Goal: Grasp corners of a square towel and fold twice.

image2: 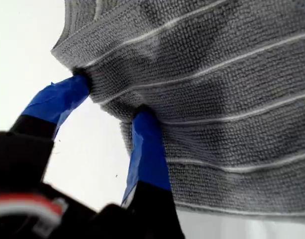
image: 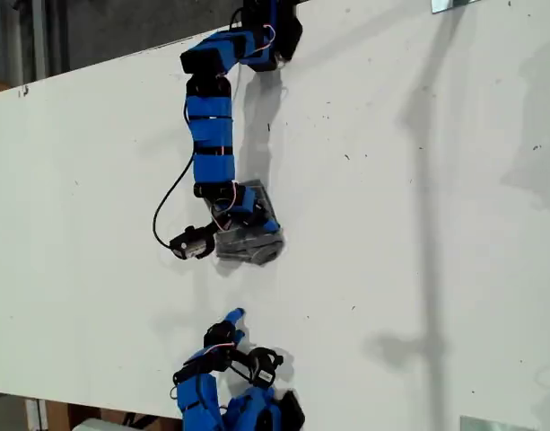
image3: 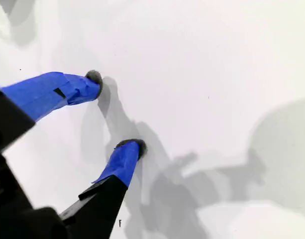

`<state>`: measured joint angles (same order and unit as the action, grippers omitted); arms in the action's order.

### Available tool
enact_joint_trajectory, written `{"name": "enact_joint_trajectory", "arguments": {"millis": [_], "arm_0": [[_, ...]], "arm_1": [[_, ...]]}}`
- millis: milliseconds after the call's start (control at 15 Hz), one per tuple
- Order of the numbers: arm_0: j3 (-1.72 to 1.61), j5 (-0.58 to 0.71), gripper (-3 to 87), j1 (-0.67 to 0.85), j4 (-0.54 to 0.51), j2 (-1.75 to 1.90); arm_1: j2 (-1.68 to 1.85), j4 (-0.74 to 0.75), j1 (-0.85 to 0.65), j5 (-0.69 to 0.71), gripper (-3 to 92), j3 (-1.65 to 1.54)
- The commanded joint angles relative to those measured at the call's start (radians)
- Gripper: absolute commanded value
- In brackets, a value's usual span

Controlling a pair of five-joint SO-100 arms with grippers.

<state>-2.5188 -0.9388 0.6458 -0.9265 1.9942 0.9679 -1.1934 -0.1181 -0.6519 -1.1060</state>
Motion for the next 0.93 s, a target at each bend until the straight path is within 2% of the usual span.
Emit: {"name": "enact_joint_trajectory", "arguments": {"millis": [0, 200, 467, 867], "arm_0": [[0.034, -0.005, 21.6, 0.012, -0.005, 0.009], [0.034, -0.005, 21.7, 0.012, -0.005, 0.009], [0.034, -0.005, 21.6, 0.012, -0.005, 0.009], [0.034, -0.005, 21.6, 0.012, -0.005, 0.009]], "arm_1": [[0.112, -0.048, -0.029, 0.018, 19.4, 0.072], [0.206, -0.060, -0.063, 0.032, 19.4, 0.064], [0.000, 0.009, -0.035, 0.021, 19.4, 0.110], [-0.078, -0.021, -0.011, 0.012, 19.1, 0.183]]}}
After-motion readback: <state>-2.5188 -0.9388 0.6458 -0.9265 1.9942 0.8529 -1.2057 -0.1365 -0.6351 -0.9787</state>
